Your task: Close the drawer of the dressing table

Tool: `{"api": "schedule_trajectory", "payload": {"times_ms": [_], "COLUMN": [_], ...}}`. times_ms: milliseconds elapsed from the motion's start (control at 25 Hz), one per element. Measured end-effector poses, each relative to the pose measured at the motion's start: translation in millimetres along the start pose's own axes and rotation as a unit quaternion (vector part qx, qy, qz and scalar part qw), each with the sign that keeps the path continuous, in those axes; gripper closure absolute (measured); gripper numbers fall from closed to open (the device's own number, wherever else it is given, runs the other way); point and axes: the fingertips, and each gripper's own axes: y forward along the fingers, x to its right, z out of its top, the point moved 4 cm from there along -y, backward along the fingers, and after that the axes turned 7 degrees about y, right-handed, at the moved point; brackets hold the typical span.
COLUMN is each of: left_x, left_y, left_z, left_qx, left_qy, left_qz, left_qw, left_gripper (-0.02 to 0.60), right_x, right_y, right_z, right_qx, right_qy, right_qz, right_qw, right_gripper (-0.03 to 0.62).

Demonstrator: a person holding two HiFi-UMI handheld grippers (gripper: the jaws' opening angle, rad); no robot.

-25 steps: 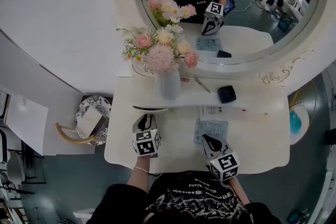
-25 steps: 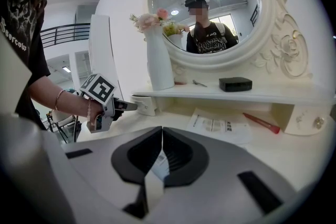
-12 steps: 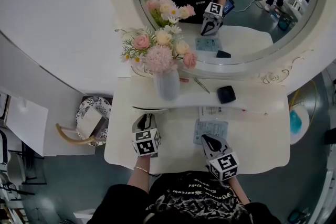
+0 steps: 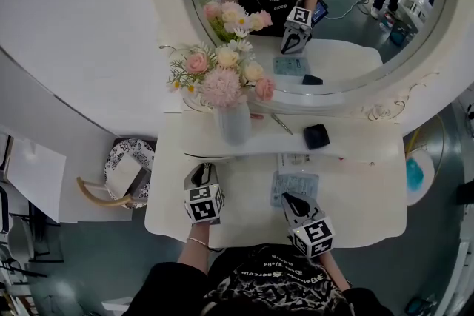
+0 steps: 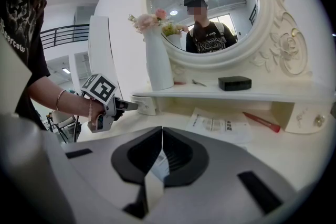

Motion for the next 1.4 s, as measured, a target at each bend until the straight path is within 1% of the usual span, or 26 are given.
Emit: {"api": "schedule_trajectory", "payload": {"times_ms": [1400], "left_x": [-1.5], "left_y": [6.3], "left_z": [3.4], "left_qx": [0.003], "left_qy": [0.0], "left_qz": [-0.001], "left_qw": [1.0], "left_gripper": [0.482], "right_x": [1.7], "right_y": [4.0], "right_z": [-2.3], "right_qx": [-0.006], "right_qy": [0.002], "right_qz": [0.001], "right_qw": [1.0], "right_gripper": [0.58]}}
